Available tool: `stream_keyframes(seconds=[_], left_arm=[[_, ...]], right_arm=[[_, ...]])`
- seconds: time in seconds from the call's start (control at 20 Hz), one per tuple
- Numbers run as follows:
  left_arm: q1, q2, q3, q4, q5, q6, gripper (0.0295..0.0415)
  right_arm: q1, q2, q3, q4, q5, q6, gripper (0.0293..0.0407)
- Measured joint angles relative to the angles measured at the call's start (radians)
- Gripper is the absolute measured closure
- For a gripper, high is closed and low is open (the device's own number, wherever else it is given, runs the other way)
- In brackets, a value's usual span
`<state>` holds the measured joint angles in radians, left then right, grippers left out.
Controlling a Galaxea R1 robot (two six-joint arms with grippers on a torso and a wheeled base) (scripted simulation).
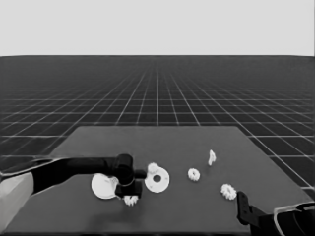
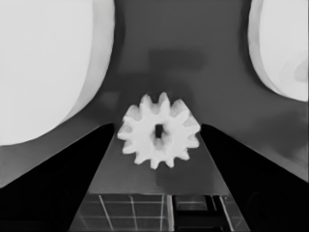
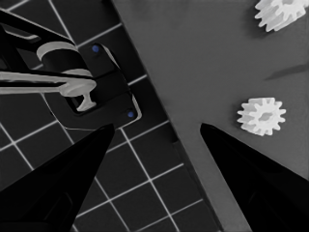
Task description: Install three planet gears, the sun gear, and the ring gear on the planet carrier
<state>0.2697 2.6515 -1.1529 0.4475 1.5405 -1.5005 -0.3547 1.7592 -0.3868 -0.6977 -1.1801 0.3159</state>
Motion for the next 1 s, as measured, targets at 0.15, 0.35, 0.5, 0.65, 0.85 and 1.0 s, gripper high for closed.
stream_keyframes(seconds=[0.15, 0.35, 0.5, 0.65, 0.85, 1.0], left_arm=[[0.006, 0.001, -0.007, 0.007, -0.003, 0.004, 0.0326], [0.007, 0.002, -0.008, 0.008, -0.004, 0.005, 0.0398], [0.007, 0.002, -0.008, 0.009, -0.004, 0.005, 0.0398], [0.007, 0.002, -0.008, 0.009, -0.004, 0.005, 0.0398], [-0.177, -0.023, 0.118, -0.175, 0.040, -0.085, 0.0398], [-0.222, -0.024, 0.129, -0.220, 0.039, -0.095, 0.0398]], right_arm=[[0.000, 0.000, 0.000, 0.000, 0.000, 0.000, 0.0315], [0.000, 0.000, 0.000, 0.000, 0.000, 0.000, 0.0315], [0.000, 0.000, 0.000, 0.000, 0.000, 0.000, 0.0315], [0.000, 0.000, 0.000, 0.000, 0.000, 0.000, 0.0315], [0.000, 0.000, 0.000, 0.000, 0.000, 0.000, 0.0315], [0.000, 0.000, 0.000, 0.000, 0.000, 0.000, 0.0315]])
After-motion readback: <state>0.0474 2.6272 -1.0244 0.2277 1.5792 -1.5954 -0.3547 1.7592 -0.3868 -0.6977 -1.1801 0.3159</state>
